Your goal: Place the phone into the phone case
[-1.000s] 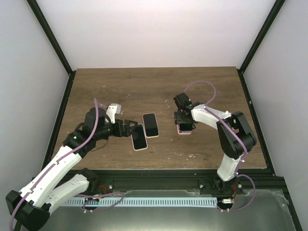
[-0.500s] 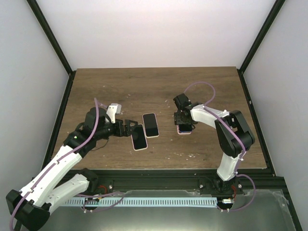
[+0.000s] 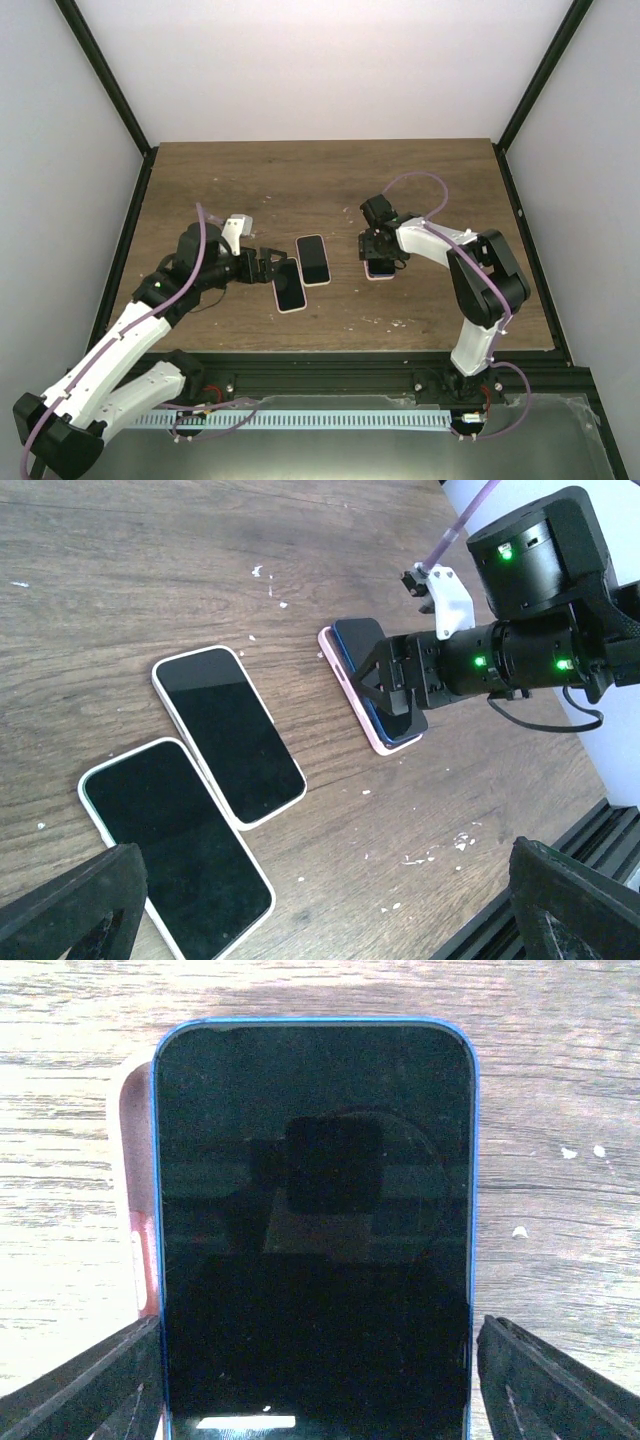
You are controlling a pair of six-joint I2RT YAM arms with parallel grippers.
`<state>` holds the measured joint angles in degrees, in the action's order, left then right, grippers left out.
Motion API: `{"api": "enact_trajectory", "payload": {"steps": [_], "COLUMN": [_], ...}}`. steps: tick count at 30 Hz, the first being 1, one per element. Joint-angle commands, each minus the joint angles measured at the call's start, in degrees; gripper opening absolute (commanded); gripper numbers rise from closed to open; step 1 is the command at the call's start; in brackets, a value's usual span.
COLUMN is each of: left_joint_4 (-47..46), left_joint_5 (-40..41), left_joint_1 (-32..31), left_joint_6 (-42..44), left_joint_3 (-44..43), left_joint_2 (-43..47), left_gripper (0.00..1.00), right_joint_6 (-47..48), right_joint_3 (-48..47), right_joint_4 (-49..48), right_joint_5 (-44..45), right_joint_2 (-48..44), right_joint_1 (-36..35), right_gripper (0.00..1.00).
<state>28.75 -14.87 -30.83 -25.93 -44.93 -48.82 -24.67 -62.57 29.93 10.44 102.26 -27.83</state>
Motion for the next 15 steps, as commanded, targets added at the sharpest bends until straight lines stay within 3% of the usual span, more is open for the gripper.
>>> {"api": "enact_trajectory", "payload": {"steps": [1, 7, 15], "left_joint_4": [-1.5, -1.8, -4.4], "left_joint_5": [-0.8, -0.8, -1.7], "left_joint_1": [0.2, 0.2, 0.2], "left_joint_6": [-0.3, -0.6, -1.2], "left_joint_3": [0.3, 0.9, 2.5], "left_joint_2": [-0.3, 0.0, -1.4], "left_gripper": [1.00, 1.00, 0.98], "right_joint_6": [-0.2, 0.4, 1.3], "right_joint_3": [0.2, 1.3, 2.4], "right_joint_4": [-1.3, -1.9, -2.5], "right_joint_5": [-1.8, -2.5, 0.7], "right_joint_2": [-2.8, -5.1, -6.2], "right_joint_1": [0.2, 0.2, 0.4], "right_gripper": [0.86, 0.89, 0.82]}}
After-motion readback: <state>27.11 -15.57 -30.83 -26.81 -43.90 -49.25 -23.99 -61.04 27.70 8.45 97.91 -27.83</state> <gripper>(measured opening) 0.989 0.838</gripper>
